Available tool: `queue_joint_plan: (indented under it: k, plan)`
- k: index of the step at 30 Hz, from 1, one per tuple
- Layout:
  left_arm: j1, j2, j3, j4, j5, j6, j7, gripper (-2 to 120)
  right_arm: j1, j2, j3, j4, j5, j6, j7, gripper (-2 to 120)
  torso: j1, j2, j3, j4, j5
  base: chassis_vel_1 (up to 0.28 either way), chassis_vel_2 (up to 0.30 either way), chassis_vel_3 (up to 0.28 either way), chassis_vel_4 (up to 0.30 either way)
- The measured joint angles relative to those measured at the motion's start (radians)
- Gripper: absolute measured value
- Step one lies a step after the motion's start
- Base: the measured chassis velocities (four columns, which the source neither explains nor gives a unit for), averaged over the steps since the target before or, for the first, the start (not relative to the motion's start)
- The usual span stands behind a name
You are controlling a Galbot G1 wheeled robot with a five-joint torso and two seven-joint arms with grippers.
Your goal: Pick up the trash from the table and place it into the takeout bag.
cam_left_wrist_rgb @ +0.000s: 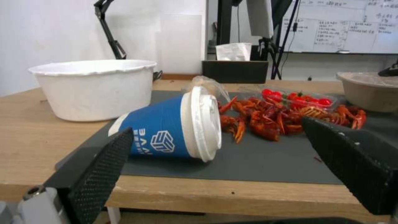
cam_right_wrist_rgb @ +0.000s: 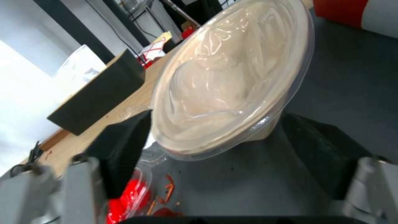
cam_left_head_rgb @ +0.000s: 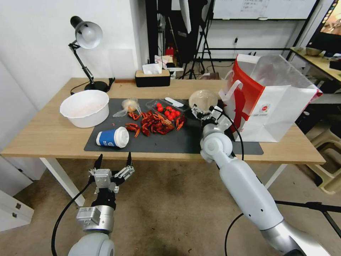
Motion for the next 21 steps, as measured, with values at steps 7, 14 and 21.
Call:
queue_joint_plan:
  k: [7, 14, 21]
  plan:
    - [0.003, 0.002, 0.0, 0.0, -0.005, -0.004, 0.0, 100, 0.002, 0.007, 0.016, -0.019, 0.006, -0.009, 0.002, 64, 0.0, 0.0, 0.0, 0.0, 0.0, 0.0, 0.0, 0.0, 0.0]
    - [0.009, 0.004, 0.001, 0.0, -0.008, -0.012, 0.0, 100, -0.003, 0.011, 0.029, -0.029, 0.006, -0.01, 0.002, 39, 0.0, 0.0, 0.0, 0.0, 0.0, 0.0, 0.0, 0.0, 0.0]
    - [0.01, 0.004, 0.002, 0.0, -0.009, -0.016, 0.001, 100, -0.011, 0.007, 0.033, -0.021, 0.006, -0.011, 0.002, 14, 0.0, 0.0, 0.0, 0.0, 0.0, 0.0, 0.0, 0.0, 0.0]
